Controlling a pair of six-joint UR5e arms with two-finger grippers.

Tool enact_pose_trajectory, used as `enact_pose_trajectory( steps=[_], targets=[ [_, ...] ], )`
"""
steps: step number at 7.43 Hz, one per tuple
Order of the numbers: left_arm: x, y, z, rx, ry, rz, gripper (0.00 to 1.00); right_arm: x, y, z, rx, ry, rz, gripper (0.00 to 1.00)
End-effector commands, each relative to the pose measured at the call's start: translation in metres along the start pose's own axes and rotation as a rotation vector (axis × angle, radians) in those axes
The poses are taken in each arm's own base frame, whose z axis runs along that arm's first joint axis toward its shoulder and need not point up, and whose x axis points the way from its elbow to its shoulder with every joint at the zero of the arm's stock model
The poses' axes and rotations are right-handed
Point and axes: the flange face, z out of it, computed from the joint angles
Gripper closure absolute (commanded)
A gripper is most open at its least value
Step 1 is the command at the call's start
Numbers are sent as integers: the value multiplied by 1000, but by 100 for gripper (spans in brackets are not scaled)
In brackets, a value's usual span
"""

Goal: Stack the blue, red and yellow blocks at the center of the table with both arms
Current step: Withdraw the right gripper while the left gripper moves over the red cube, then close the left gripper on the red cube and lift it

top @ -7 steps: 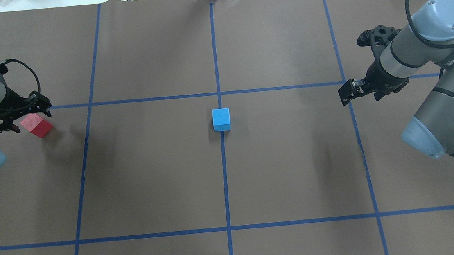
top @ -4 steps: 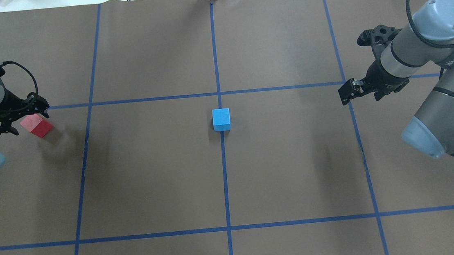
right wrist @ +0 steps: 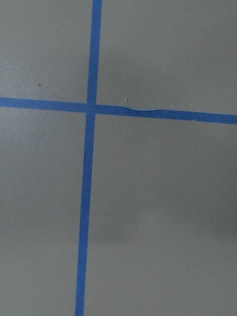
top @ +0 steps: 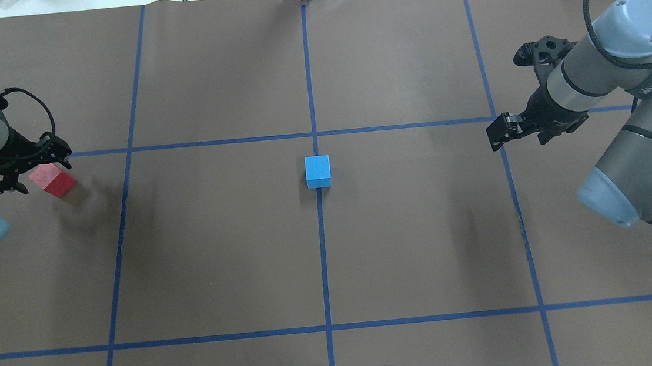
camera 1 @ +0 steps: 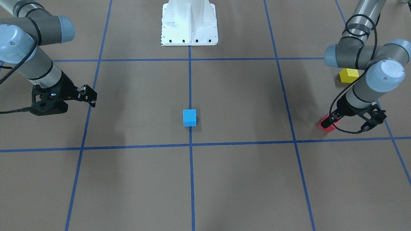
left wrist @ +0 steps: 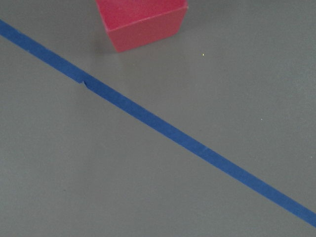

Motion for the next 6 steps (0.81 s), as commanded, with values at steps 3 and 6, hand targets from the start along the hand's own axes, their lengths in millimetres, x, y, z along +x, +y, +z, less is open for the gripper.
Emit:
enact_pose_trajectory(
  steps=[3, 6],
  targets=[
    [2, -2, 2, -1, -3, -38, 3, 1, 0, 2, -2, 5, 3, 1],
    [7, -3, 2, 0, -1, -59, 14, 7, -1, 4, 16, 28, 6, 1]
  ],
)
